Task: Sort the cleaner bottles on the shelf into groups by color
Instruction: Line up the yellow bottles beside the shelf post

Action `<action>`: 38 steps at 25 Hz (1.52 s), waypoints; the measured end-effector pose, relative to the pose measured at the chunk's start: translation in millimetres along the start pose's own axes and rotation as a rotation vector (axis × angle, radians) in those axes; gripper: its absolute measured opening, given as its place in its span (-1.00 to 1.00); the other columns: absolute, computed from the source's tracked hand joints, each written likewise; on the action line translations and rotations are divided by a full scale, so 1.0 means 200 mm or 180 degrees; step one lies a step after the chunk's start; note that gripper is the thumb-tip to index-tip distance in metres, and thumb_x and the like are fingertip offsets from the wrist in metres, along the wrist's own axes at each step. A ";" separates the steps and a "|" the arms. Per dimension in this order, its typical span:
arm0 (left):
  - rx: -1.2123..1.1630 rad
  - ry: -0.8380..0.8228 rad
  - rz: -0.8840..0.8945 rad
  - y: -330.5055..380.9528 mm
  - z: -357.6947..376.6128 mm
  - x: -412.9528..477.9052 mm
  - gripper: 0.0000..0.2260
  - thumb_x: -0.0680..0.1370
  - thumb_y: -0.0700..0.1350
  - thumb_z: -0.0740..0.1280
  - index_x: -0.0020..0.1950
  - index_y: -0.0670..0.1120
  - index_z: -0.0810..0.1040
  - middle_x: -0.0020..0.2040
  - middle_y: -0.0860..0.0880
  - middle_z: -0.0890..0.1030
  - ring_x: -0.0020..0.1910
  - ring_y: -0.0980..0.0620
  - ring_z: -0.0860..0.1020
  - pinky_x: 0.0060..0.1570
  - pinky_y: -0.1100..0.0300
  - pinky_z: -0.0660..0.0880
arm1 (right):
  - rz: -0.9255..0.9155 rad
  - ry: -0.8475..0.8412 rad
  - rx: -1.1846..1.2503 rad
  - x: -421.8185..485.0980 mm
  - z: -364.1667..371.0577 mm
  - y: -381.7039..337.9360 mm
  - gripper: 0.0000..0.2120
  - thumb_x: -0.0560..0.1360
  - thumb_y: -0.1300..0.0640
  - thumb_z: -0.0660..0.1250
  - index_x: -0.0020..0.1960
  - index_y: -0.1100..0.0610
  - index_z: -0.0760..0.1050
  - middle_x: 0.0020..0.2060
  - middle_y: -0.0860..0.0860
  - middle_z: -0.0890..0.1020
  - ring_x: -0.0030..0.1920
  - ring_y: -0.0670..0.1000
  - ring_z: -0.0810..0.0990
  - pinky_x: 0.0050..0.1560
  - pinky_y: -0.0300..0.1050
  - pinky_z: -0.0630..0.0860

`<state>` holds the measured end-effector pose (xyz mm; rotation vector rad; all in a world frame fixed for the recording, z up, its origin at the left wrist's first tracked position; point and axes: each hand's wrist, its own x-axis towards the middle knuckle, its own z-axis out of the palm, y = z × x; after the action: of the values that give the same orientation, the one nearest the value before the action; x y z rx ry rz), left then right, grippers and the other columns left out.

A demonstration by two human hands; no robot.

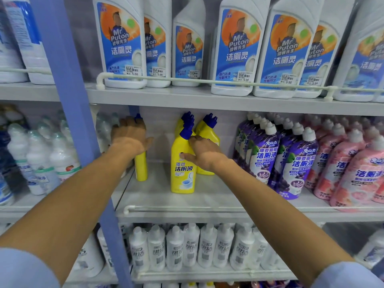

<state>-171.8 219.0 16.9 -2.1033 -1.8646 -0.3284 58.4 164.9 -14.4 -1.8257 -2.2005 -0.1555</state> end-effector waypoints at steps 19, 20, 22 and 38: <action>-0.1797 -0.0411 -0.0484 -0.05 0.19 0.24 -0.69 0.43 0.04 0.47 0.05 -0.11 0.56 0.06 -0.19 0.62 0.01 -0.24 0.61 -0.13 0.14 0.48 | -0.0132 -0.0232 0.0801 0.07 0.01 0.09 -0.59 0.51 -0.17 0.43 -0.27 -0.09 0.24 -0.30 -0.08 0.43 -0.16 0.07 0.44 -0.15 -0.04 0.37; -0.1869 -0.0459 -0.0406 -0.05 0.19 0.23 -0.70 0.43 0.03 0.49 0.03 -0.10 0.55 0.03 -0.18 0.62 -0.02 -0.22 0.60 -0.17 0.15 0.46 | -0.0126 -0.0251 0.0798 0.07 0.01 0.11 -0.60 0.51 -0.18 0.43 -0.27 -0.09 0.26 -0.30 -0.07 0.44 -0.16 0.09 0.46 -0.14 -0.02 0.42; -0.2054 -0.0514 -0.0211 -0.04 0.17 0.21 -0.74 0.45 -0.02 0.51 0.01 -0.12 0.56 -0.02 -0.15 0.61 -0.09 -0.15 0.58 -0.28 0.18 0.40 | -0.0121 -0.0230 0.0777 0.06 0.01 0.17 -0.67 0.48 -0.22 0.44 -0.19 -0.02 0.41 -0.21 0.00 0.55 -0.11 0.11 0.53 -0.06 0.03 0.52; -0.4235 -0.1239 0.0742 0.15 0.10 -0.08 -0.63 0.51 -0.40 0.42 0.30 -0.23 0.51 0.21 -0.20 0.65 0.14 -0.07 0.62 0.10 0.19 0.60 | 0.0478 0.0168 0.1089 -0.16 0.02 0.45 -0.55 0.45 -0.12 0.52 0.23 0.09 0.55 0.09 0.05 0.69 0.03 0.06 0.64 0.03 -0.10 0.52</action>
<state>-143.8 209.1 -9.1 -3.3459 -1.6861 -1.5153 150.1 152.8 -35.5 -1.7594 -1.9048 0.1901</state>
